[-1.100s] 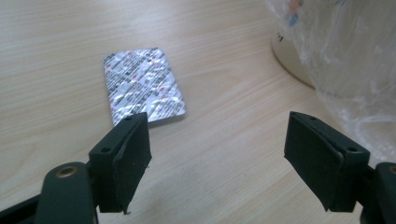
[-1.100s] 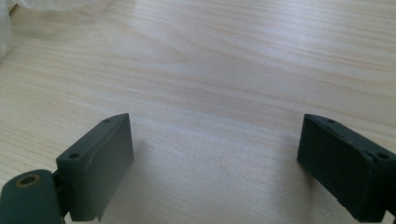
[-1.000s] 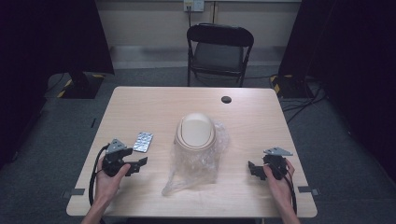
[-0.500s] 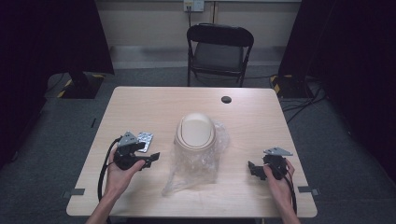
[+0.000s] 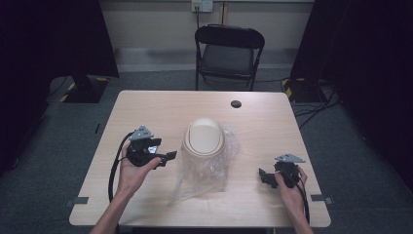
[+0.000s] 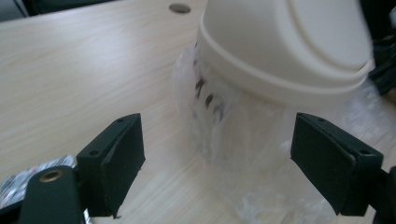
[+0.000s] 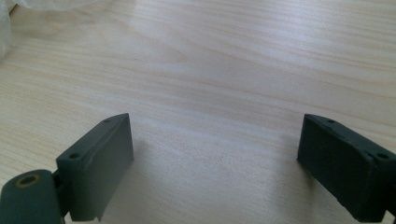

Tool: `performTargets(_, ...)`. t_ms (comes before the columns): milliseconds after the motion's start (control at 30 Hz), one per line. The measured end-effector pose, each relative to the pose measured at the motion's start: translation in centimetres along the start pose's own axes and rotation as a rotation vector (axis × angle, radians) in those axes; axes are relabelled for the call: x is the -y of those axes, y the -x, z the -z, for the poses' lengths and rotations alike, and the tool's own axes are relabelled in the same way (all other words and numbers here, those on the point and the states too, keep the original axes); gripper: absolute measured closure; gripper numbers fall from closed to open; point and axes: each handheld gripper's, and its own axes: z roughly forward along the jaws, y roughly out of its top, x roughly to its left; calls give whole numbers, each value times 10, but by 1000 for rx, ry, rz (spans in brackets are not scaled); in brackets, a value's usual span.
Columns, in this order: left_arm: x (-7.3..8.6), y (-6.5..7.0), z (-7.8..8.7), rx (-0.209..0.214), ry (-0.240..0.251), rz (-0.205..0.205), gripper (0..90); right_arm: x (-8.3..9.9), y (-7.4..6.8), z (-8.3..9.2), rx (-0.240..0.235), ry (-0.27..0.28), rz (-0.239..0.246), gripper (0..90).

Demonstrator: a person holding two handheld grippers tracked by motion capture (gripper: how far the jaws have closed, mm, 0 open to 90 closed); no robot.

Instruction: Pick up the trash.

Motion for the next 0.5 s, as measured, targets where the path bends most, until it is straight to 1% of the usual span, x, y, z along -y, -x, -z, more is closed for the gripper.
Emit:
performTargets(100, -14, 5, -4, 12, 17, -12, 169, 0, 0, 0, -1, 1, 1, 97)
performTargets(133, -14, 5, -4, 12, 17, -12, 166, 0, 0, 0, -1, 1, 1, 97)
performTargets(167, -20, 7, -8, 13, 21, -20, 164, 0, 0, 0, 0, 0, 0, 97)
performTargets(233, -27, 8, -12, 34, 15, -29, 160, 0, 0, 0, -1, 0, 0, 97)
performTargets(267, -30, 9, -14, 32, 20, -25, 159, 0, 0, 0, 0, 0, 0, 97)
performTargets(300, -33, 9, -16, 40, 24, -29, 160, 0, 0, 0, 0, 0, 0, 97)
performTargets(367, -39, 10, -20, 64, 31, -19, 159, 0, 0, 0, 0, 0, 0, 97)
performTargets(433, -44, 12, -24, 53, 26, -36, 159, 0, 0, 0, 0, 0, 0, 97)
performTargets(467, -44, 12, -24, 53, 26, -36, 159, 0, 0, 0, 0, 0, 0, 97)
performTargets(500, -48, 15, -30, 68, 21, -33, 158, 0, 0, 0, 0, 0, 0, 97)
